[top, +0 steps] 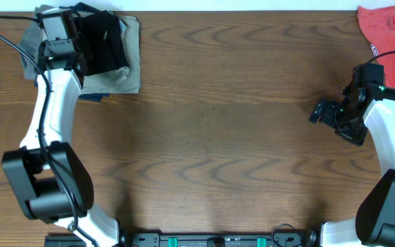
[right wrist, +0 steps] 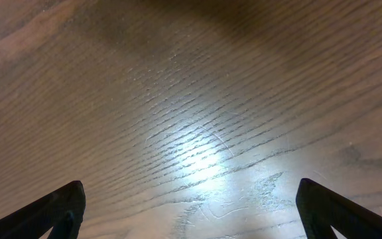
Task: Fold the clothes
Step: 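Carry the black bundle with the left gripper onto the pants stack, then lower the bundle onto the stack and open the left gripper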
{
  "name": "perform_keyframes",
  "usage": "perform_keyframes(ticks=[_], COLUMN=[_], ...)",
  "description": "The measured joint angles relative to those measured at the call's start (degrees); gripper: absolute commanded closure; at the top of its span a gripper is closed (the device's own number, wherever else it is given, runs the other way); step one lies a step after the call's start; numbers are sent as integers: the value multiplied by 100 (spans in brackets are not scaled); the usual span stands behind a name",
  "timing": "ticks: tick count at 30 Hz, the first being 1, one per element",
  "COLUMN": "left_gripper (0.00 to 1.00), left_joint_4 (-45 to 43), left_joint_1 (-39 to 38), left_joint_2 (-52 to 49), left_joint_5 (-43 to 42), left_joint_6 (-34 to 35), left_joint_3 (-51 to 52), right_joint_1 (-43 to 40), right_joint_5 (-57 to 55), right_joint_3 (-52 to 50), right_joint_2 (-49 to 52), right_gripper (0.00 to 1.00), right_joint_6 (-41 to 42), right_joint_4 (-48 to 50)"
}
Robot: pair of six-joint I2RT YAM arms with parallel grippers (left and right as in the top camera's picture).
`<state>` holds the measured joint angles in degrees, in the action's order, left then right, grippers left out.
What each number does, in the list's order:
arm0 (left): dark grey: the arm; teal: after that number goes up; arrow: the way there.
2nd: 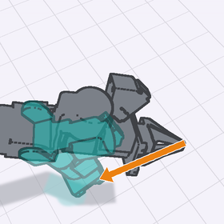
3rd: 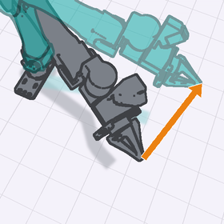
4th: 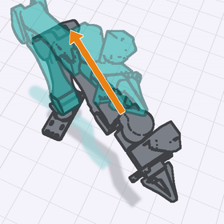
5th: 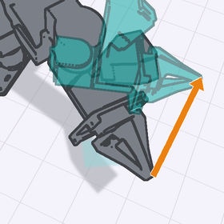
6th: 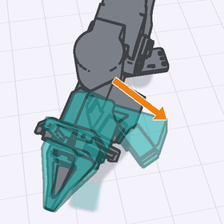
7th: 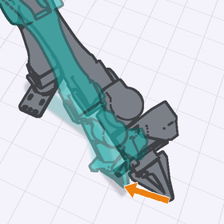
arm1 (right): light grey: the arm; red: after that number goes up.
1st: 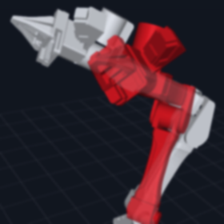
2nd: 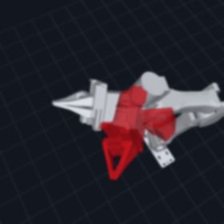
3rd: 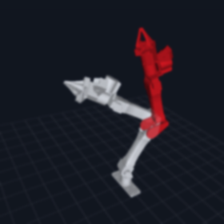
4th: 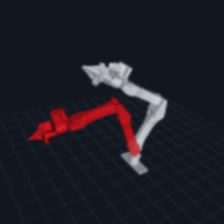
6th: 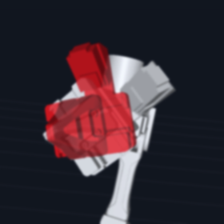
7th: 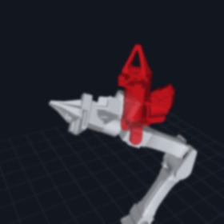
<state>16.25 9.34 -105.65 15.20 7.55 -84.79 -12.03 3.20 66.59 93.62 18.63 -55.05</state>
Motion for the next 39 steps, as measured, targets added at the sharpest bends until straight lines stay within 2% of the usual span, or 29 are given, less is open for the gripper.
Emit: perform_keyframes(ticks=[2, 3, 6, 11, 15, 24, 27, 29, 39], left_gripper=[60, 56, 32, 25, 15, 14, 24, 26, 26], left_joint_4=[-109, -177, -256, -251, -146, -197, -240, -232, 380], left_joint_1=[61, 94, 195, 372, 450, 280, 205, 166, 170], left_joint_2=[-175, -275, -527, -634, -629, -76, 120, 140, -898], left_joint_5=[-28, -37, -57, -70, -68, -389, -656, -787, -975], left_joint_6=[13, 22, 22, 28, 24, 35, 55, 44, 35], left_joint_3=[-2, -7, -11, -11, -22, -26, -79, -111, -114], right_joint_1=[0, 0, 0, 0, 0, 0, 0, 0, 0], right_joint_5=[0, -2, 0, 0, -2, 0, 0, 0, -2], right_joint_3=[0, 0, 0, 0, 0, 0, 0, 0, 0], right_joint_2=[0, 0, 0, 0, 0, 0, 0, 0, 0], right_gripper=[1, 1, 1, 1, 1, 1, 1, 1, 1], right_joint_6=[-2, -2, -2, -2, 0, -2, 0, -2, -2], right_joint_4=[0, 0, 0, 0, 0, -2, 0, -2, 2])
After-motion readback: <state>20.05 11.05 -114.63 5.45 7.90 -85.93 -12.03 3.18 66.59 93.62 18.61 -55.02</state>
